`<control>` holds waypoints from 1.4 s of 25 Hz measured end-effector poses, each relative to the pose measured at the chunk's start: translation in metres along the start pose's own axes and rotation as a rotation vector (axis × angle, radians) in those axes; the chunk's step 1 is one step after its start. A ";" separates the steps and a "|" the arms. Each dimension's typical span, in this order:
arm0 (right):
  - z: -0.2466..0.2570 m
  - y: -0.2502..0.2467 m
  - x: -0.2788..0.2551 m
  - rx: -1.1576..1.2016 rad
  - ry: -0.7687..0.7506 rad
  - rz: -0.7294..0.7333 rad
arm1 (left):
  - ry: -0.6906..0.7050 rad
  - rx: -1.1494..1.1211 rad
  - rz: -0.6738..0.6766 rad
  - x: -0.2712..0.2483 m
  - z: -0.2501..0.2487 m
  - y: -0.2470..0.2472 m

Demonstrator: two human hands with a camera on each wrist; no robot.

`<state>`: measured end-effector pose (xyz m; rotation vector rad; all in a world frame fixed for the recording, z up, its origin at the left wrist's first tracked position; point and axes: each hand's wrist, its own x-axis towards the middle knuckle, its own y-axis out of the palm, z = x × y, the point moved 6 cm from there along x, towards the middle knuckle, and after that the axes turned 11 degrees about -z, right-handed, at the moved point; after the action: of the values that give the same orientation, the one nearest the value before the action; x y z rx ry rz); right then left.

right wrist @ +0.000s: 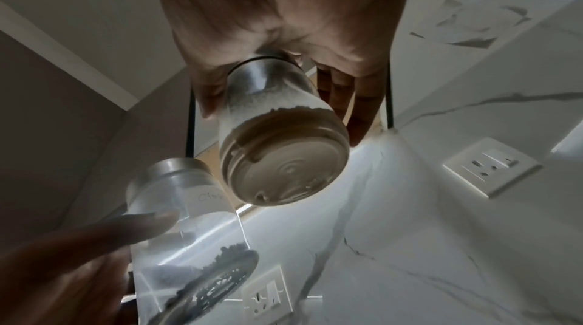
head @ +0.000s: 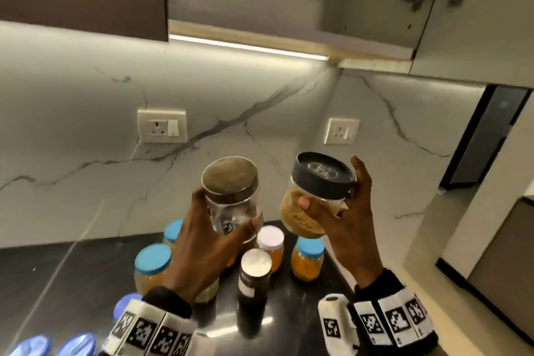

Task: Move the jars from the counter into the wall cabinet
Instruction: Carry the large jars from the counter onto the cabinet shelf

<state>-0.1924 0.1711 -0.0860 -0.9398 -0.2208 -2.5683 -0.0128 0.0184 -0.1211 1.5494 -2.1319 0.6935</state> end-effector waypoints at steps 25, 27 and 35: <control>0.200 0.008 0.278 -0.487 -0.456 0.055 | 0.268 -0.011 0.068 0.245 -0.235 0.017; 0.204 0.011 0.312 -0.500 -0.428 0.076 | 0.263 0.071 0.061 0.273 -0.242 0.031; 0.190 0.048 0.420 -0.773 -0.311 0.219 | 0.053 0.367 0.076 0.358 -0.240 0.074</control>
<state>-0.3536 0.0505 0.3314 -1.5194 0.8029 -2.2880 -0.1800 -0.0835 0.2700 1.6094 -2.1187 1.1931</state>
